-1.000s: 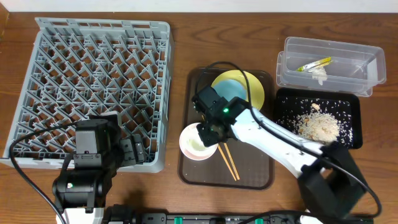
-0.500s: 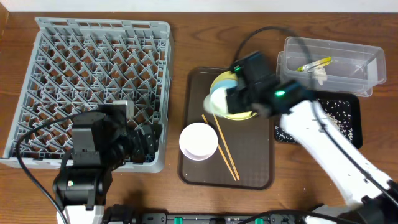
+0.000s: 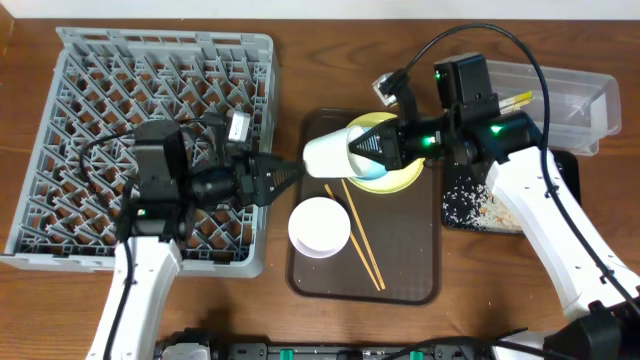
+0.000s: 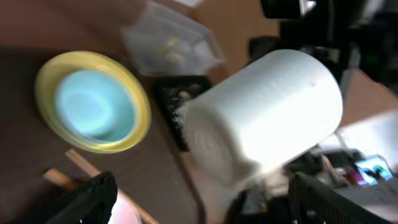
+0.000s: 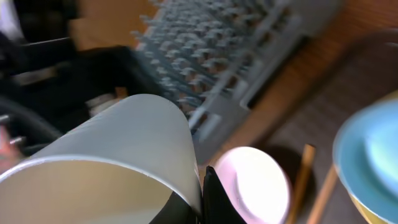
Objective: Sort waste into correct bins and load items into the dishwasher
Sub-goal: 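Pass the pink bowl from the right gripper to the left gripper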
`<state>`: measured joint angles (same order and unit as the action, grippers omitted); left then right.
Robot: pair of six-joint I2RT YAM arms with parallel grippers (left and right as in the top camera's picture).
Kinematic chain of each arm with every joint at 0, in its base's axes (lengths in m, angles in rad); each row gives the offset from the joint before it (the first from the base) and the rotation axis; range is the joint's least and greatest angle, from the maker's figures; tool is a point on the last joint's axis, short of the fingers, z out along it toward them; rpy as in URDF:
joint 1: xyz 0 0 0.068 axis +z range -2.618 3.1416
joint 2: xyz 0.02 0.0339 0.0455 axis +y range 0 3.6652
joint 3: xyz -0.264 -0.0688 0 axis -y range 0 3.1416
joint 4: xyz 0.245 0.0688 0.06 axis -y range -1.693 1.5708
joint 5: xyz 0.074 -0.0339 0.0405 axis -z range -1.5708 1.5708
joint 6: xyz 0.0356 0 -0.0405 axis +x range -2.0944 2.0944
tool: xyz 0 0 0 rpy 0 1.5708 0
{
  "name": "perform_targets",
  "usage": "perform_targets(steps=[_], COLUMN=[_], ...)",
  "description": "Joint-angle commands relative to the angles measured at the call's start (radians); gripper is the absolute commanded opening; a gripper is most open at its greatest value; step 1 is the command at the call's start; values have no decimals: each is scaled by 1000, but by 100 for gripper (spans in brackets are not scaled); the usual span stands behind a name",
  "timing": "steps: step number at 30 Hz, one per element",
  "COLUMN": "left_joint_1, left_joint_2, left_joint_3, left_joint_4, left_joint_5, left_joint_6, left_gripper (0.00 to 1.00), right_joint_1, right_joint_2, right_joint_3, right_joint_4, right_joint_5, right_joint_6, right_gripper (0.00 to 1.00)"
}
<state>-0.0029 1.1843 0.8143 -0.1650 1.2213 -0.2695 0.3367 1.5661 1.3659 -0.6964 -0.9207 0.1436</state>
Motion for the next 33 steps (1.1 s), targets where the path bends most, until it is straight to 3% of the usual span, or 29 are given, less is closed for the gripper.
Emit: perform_targets(steps=[1, 6, 16, 33], left_joint_1=[-30, -93, -154, -154], left_joint_2=[38, 42, 42, 42], left_joint_3=[11, 11, 11, 11], left_joint_4=[83, 193, 509, 531], left_joint_5=[180, 185, 185, 185], left_joint_6=[-51, -53, -290, -312], left_gripper=[90, 90, 86, 59], right_joint_1=[2, 6, 12, 13], right_joint_2=[7, 7, 7, 7], right_joint_3=[5, 5, 5, 5], right_joint_4=[36, 57, 58, 56], right_joint_5=[-195, -244, -266, -266], right_joint_6=[-29, -25, -25, -25], right_gripper=[1, 1, 1, 1])
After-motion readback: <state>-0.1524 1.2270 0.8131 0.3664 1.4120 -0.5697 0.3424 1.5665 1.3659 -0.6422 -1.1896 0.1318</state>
